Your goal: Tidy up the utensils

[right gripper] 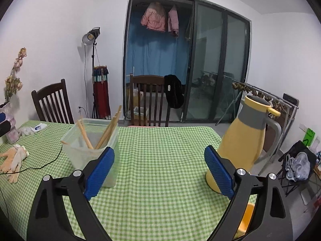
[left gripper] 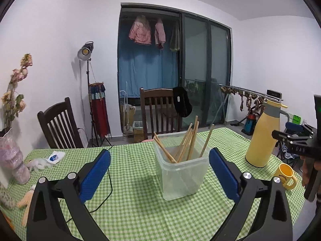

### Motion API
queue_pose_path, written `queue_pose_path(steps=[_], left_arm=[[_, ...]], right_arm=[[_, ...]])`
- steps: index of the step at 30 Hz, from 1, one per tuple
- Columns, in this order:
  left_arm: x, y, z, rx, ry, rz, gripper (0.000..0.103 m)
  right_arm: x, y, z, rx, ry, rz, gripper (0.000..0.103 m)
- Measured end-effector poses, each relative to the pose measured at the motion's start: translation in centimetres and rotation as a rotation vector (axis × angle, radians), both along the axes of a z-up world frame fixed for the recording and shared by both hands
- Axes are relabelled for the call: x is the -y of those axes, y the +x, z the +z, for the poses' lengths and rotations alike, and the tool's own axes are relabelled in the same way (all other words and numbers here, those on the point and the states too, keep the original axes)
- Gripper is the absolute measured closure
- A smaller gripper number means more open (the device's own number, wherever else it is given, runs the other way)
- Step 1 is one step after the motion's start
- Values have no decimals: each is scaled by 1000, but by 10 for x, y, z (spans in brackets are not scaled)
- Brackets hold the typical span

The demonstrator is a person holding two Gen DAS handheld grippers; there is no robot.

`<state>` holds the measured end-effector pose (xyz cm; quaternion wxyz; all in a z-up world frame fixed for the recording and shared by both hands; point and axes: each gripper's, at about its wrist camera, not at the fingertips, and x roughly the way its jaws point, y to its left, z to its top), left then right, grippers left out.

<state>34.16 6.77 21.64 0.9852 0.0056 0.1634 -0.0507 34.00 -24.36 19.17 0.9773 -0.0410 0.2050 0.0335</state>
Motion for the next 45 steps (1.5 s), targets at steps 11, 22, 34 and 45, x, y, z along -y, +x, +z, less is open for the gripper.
queue_pose_path(steps=[11,22,34,45], left_arm=[[20,-72,-53,40,10,25,8],[38,-176,-96,54,-5,91,8],[59,-290,-124,77,-8,140,8],[66,-360,-163,44,-18,101,8]], right_arm=[[-9,-66,-47,45,-25,31,14],[-24,-157,-86,88,3,52,14],[-36,-236,-109,91,-23,72,11],[-38,-308,-137,158,7,-45,11]])
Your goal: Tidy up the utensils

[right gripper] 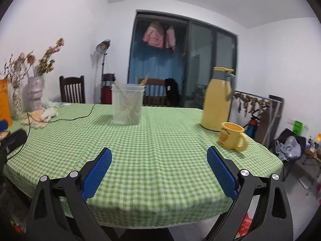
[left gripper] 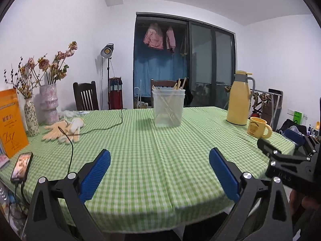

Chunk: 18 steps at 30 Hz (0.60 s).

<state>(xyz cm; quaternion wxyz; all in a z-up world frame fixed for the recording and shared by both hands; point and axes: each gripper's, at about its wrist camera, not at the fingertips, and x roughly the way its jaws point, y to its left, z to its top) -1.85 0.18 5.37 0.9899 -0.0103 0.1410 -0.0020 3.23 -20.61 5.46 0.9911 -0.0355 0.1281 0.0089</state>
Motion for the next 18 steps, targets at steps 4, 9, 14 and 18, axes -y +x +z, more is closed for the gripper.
queue_pose_path(steps=[4,9,14,18], left_arm=[[5,-13,-5,-13,12,-28,8],[10,-25,-7,10,36,-43,8],[12,-25,-7,9,34,-57,8],[12,-25,-8,8,35,-60,8]], right_arm=[[-1,-28,-10,40,2,-47,11],[-5,-40,-19,23,-44,-22,11],[-2,-41,-18,31,-20,-25,11],[-2,-42,-20,22,-23,-29,10]])
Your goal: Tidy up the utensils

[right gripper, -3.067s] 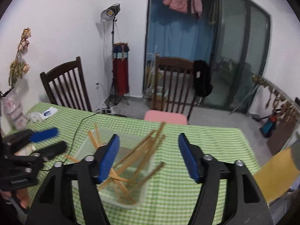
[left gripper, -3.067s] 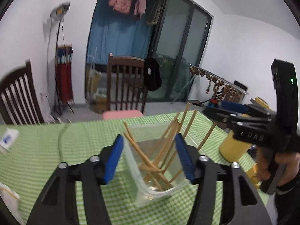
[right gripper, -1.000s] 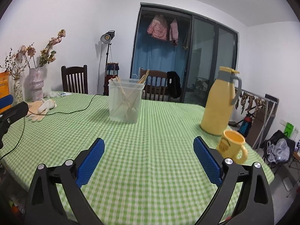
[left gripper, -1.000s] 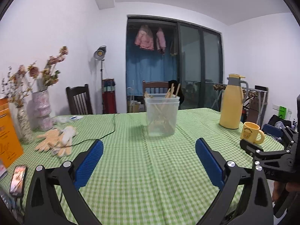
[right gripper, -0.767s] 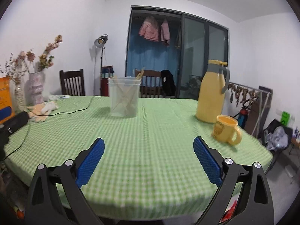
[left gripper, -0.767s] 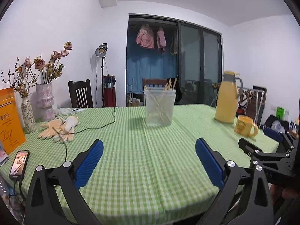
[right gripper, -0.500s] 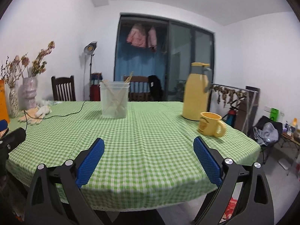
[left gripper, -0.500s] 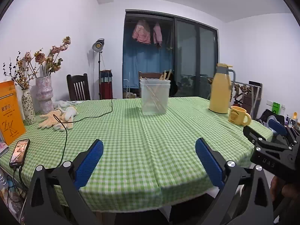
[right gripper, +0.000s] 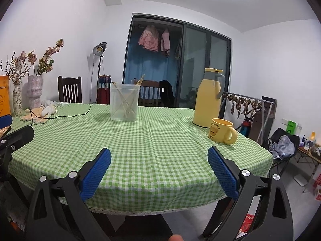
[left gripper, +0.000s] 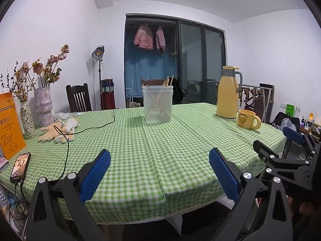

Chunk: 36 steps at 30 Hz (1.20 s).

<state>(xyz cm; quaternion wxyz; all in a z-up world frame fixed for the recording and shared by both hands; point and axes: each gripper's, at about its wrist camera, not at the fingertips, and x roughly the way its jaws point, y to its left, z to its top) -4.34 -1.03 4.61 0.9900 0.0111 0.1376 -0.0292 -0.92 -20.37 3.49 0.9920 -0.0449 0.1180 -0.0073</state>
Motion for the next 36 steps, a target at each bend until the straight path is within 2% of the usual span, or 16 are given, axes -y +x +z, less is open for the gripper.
queue_pose_path(steps=[11,36], left_arm=[[0,2,-1,-10,-13,-2,8],[1,2,0,-4,-7,-6,8]], right_arm=[[0,4,-2,-25,-3,-17,10],[-4,1,1,-9,-22,-32,8]])
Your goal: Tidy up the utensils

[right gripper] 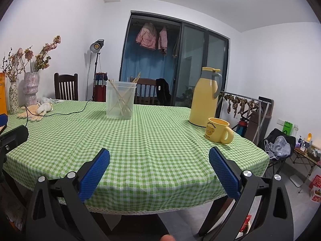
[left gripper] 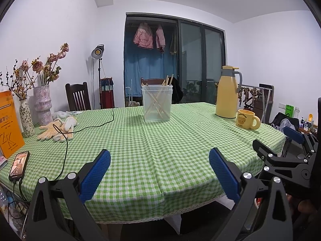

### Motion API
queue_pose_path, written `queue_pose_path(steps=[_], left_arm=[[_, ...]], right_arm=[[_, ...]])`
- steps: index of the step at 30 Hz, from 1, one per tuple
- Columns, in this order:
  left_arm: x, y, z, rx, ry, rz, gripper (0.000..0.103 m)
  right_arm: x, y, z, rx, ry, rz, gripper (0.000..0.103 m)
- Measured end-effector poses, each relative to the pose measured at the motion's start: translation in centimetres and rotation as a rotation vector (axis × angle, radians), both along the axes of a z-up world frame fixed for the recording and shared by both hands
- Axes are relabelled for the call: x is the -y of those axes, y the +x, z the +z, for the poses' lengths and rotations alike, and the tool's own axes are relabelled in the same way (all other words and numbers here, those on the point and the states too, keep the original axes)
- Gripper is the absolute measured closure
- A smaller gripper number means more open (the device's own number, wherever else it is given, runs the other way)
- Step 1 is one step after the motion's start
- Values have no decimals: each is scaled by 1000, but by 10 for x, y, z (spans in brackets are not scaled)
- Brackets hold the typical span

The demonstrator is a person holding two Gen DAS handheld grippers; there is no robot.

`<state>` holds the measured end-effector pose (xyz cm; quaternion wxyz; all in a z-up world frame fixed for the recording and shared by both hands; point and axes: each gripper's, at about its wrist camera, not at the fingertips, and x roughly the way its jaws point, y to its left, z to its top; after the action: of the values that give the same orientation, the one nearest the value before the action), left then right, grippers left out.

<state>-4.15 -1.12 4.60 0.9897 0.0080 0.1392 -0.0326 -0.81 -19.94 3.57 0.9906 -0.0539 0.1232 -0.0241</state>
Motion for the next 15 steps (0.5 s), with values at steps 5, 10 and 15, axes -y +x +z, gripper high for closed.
queue_pose_path(steps=[5,10,15], left_arm=[[-1,-1,0,4,1,5,8],[0,-1,1,6,5,5,8],[1,-1,1,11,5,6,8]], right_arm=[[-3,0,0,-7,-9,16,8],[-2,0,0,-5,-9,12,8],[-3,-1,1,2,-17,23,8]])
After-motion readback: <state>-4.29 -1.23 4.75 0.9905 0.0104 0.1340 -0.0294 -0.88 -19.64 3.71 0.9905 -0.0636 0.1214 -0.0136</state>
